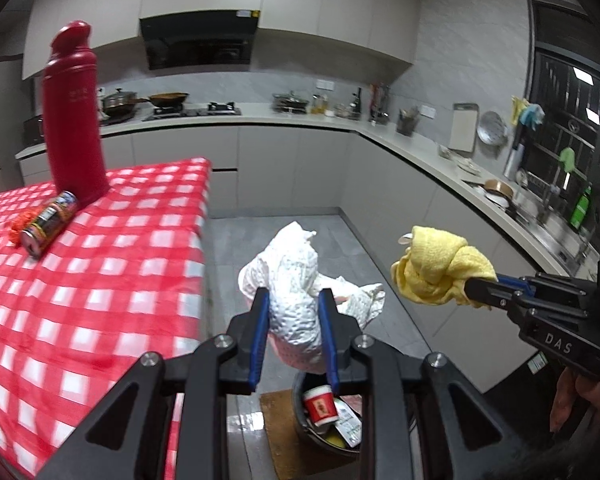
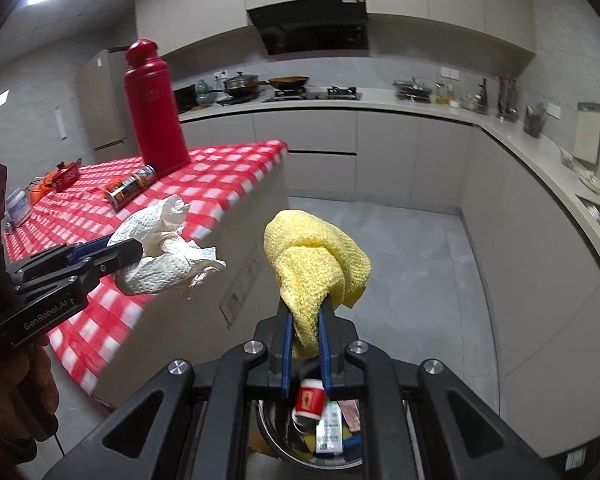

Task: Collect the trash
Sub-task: 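Lift tissue and yellow cloth and carry them over the black bin, then open both tools to drop tissue and yellow cloth into the bin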

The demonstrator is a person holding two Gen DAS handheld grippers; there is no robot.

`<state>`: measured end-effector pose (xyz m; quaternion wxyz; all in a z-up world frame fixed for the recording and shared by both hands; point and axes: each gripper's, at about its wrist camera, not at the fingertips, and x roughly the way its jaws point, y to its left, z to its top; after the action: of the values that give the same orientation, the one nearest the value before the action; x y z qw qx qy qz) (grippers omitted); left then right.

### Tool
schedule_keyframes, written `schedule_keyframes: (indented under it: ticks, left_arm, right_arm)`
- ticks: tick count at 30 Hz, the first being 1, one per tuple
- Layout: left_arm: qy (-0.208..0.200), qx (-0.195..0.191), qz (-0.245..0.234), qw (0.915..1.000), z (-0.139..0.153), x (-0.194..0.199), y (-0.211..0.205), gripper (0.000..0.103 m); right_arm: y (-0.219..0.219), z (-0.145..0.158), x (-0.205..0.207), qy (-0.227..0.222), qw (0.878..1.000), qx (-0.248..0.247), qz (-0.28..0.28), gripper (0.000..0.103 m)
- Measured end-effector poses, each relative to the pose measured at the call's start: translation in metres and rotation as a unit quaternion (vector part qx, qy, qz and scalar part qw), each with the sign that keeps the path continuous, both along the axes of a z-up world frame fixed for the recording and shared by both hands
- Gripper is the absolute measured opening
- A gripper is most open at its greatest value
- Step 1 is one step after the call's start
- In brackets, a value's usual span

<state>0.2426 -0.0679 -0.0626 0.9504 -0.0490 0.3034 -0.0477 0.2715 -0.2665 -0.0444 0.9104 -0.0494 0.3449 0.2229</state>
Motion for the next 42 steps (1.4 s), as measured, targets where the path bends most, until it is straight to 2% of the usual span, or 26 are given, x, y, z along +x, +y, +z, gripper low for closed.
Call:
schedule_keyframes:
  ticks: [12, 23, 32, 38, 40, 41, 42]
  left_arm:
    - [0.038, 0.004, -0.046, 0.9982, -0.039, 0.001, -0.047, 0.026]
    - [0.077, 0.003, -0.043, 0.9961, -0.083, 0.006, -0.074, 0.026]
    - [0.116, -0.003, -0.027, 0.9928, -0.133, 0.012, -0.084, 0.026]
    - [0.141, -0.009, -0.026, 0.9896, -0.156, 0.020, -0.094, 0.026]
    - [0.153, -0.014, -0.034, 0.9876, -0.167, 0.024, -0.098, 0.035]
    - [0.164, -0.007, -0.030, 0.9860, -0.174, 0.026, -0.099, 0.055]
    - [0.178, 0.014, -0.007, 0.9840, -0.180, 0.029, -0.097, 0.078]
  right_arm:
    - [-0.038, -0.039, -0.014, 0.029, 0.999, -0.005, -0.027, 0.012]
    - [-0.055, -0.090, -0.009, 0.064, 0.998, -0.021, -0.013, 0.012]
    - [-0.060, -0.145, 0.006, 0.102, 0.994, -0.029, 0.014, 0.012]
    - [-0.059, -0.182, 0.018, 0.128, 0.991, -0.033, 0.032, 0.012]
    - [-0.056, -0.193, 0.022, 0.135, 0.989, -0.040, 0.043, 0.013]
    - [-0.054, -0.202, 0.025, 0.130, 0.989, -0.063, 0.042, 0.022]
    - [-0.056, -0.206, 0.028, 0.126, 0.988, -0.080, 0.031, 0.061]
